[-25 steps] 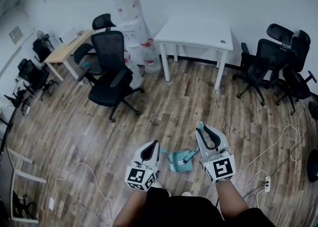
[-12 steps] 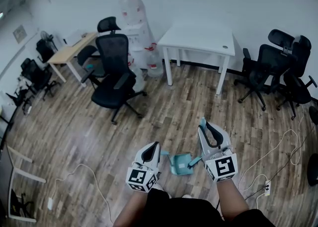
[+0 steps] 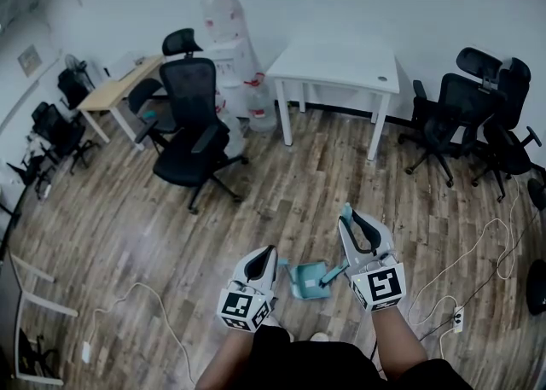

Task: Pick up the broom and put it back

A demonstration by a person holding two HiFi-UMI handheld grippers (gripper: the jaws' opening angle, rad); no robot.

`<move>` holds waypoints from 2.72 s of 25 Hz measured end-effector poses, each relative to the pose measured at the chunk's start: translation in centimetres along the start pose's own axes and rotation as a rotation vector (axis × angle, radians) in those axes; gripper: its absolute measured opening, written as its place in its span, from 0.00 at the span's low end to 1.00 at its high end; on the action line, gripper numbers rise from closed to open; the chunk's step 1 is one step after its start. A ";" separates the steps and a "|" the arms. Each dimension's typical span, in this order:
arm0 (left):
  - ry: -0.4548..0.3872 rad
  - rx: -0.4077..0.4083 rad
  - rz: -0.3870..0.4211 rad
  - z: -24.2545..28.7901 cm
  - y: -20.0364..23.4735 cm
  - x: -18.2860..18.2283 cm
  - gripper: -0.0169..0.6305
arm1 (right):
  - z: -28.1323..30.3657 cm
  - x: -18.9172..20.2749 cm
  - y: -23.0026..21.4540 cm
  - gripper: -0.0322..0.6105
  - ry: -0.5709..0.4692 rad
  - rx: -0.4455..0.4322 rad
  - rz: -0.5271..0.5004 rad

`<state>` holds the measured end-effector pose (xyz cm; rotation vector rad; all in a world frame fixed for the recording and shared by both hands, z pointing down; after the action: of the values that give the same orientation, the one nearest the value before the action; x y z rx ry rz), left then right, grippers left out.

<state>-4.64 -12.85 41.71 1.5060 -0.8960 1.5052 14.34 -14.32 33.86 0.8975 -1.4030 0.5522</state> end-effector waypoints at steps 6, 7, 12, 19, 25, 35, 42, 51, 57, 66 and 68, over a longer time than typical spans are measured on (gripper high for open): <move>0.009 -0.021 0.006 -0.1 0.4 0.9 0.05 | 0.1 1.5 0.2 0.19 0.028 -0.020 -0.002; 0.004 -0.023 0.006 -0.3 0.5 0.9 0.06 | 0.2 1.7 0.3 0.19 0.035 -0.025 -0.003; -0.022 -0.031 0.021 -1.4 0.3 0.7 0.06 | 0.2 3.5 0.8 0.19 0.067 -0.046 0.000; -0.027 -0.037 0.051 -2.4 -0.1 0.5 0.06 | 0.2 7.1 1.0 0.19 0.141 -0.048 0.014; 0.015 -0.033 0.057 -2.7 0.0 2.3 0.06 | 0.4 10.1 1.6 0.20 0.210 -0.061 0.028; 0.106 -0.055 0.037 -3.0 0.7 6.6 0.06 | -0.1 14.3 1.9 0.20 0.290 -0.075 0.033; 0.133 -0.062 0.024 -2.9 1.0 7.8 0.06 | -0.6 17.7 2.8 0.20 0.348 -0.076 0.034; 0.172 -0.060 0.034 -2.6 1.7 9.1 0.06 | -1.8 22.0 4.1 0.20 0.416 -0.132 0.024; 0.219 -0.083 0.049 -3.1 3.1 10.9 0.06 | -2.3 24.4 4.6 0.20 0.490 -0.149 0.003; 0.273 -0.063 0.061 -3.1 2.5 13.2 0.06 | -2.4 27.6 5.5 0.20 0.565 -0.196 -0.027; 0.284 -0.050 0.084 -3.2 2.2 13.5 0.06 | -2.1 28.7 6.0 0.20 0.587 -0.210 -0.028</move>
<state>-7.45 -10.12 55.21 1.1935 -0.8282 1.6939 14.48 -14.17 63.22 0.5239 -0.8917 0.5764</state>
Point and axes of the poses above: the fingertips, and each gripper's own axes: z forward along the fingers, y to its left, x out of its underside, the point moved 3 cm from there along -z, backward along the fingers, and after that the axes turned 10 degrees about -x, right-handed, at the moved point
